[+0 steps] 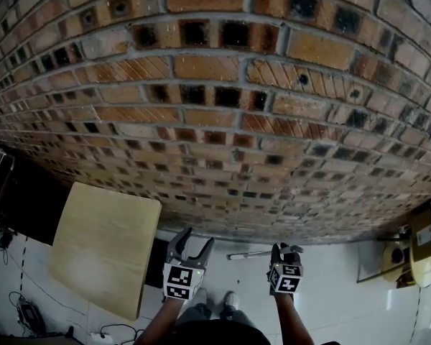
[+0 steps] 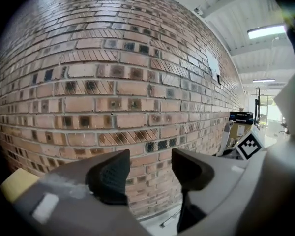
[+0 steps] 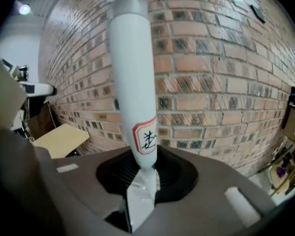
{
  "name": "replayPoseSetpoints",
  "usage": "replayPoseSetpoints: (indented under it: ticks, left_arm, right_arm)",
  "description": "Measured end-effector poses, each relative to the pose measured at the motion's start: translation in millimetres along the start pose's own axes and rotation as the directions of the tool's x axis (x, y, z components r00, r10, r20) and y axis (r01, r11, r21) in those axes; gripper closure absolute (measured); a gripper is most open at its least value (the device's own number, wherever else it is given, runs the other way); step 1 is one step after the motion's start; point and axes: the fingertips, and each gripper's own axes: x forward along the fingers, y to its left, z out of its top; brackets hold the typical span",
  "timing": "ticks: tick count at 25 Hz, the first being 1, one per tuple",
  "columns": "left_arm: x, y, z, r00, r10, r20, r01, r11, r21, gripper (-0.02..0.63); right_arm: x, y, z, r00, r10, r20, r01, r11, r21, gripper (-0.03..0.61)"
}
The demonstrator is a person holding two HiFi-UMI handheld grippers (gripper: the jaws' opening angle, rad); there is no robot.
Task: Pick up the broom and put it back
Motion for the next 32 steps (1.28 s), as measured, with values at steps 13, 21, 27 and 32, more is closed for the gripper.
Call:
replayPoseSetpoints:
  ticks: [13, 21, 27, 32]
  left_arm:
    - [-67, 22, 127, 0.962, 0.049, 0.269, -0.048, 0.999, -0.012, 0.35]
    - [-104, 24, 182, 0.926, 0.054, 0.373, -0.067, 0.998, 0.022, 0.364]
    - [-110, 31, 178, 0.926, 0.072, 0.372, -0.082, 0.997, 0.011, 0.364]
    - [-108, 31, 175, 0.931, 0.073, 0.356, -0.086, 0.996, 0.021, 0.379]
  right_arm:
    - [-157, 94, 224, 0.866, 0.046, 0.498, 0.002, 0.995, -0.095, 0.505]
    - [-204, 129, 277, 0.782, 0.088, 0.617, 0.011, 0.988, -0.154, 0.505]
    - [-205, 129, 276, 0.784, 0.075, 0.616, 0.026, 0.988, -0.153, 0.505]
    - [-197, 131, 272, 0.796, 0.078, 0.6, 0.018, 0.988, -0.153, 0.506]
